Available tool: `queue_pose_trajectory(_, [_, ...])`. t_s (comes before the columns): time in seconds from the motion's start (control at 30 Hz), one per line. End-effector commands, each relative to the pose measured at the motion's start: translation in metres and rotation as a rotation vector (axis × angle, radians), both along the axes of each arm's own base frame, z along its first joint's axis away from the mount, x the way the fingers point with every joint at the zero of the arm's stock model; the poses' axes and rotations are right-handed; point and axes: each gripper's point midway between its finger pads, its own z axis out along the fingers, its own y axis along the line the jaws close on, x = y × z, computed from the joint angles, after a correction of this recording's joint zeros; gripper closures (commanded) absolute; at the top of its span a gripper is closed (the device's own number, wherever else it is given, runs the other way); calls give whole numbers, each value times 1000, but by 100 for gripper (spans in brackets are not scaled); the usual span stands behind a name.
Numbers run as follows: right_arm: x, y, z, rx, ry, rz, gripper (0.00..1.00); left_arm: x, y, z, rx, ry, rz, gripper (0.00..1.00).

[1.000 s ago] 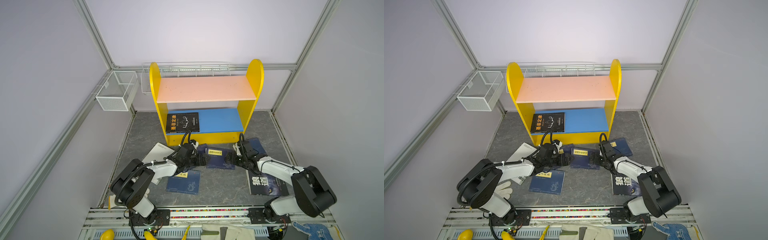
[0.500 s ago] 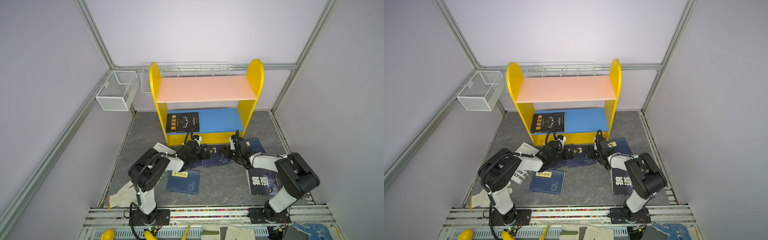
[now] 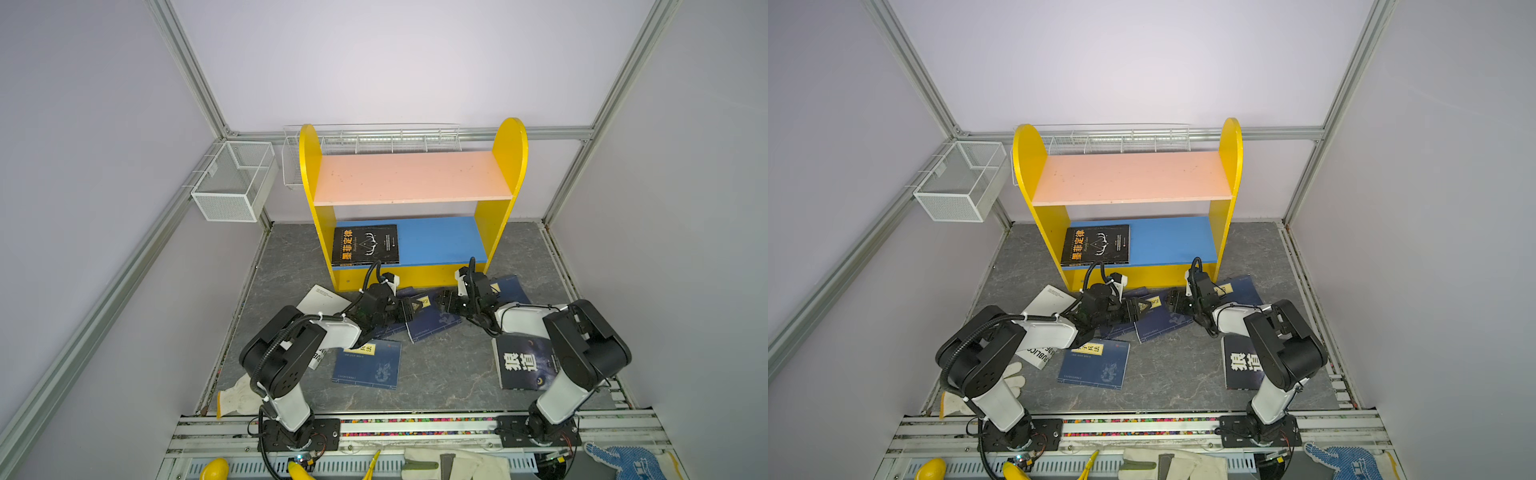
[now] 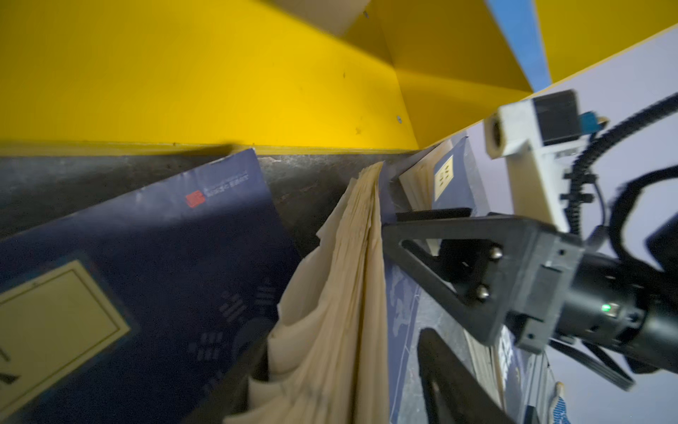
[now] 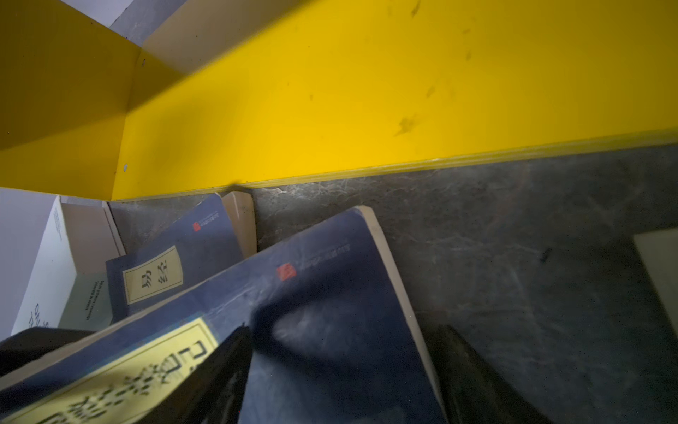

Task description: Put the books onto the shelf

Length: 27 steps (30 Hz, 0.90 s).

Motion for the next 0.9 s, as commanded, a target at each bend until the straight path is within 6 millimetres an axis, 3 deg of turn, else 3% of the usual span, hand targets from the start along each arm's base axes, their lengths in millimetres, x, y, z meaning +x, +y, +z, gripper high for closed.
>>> queue_pose_trajectory(0.0, [-54,-6,-56,-58,270,25,19,-2,-1,25,-51,-36,-1,42])
queue_pose_trajectory(0.17, [-55,-4,-56,-57,276,27,20,1,5,37,0,-55,21,53])
queue_pose_trajectory(0.37, [-54,-1,-55,-51,276,34,20,0,9,32,52,-31,23,67])
queue_pose_trajectory(0.57, [-53,2,-58,-49,285,41,20,-7,9,56,-37,-58,25,51])
queue_pose_trajectory(0.73, [-51,11,-58,-18,286,54,20,-11,-3,92,-193,-92,-17,42])
queue_pose_trajectory(0.87, [-50,20,-55,31,290,58,21,-7,-16,105,-266,-96,-44,37])
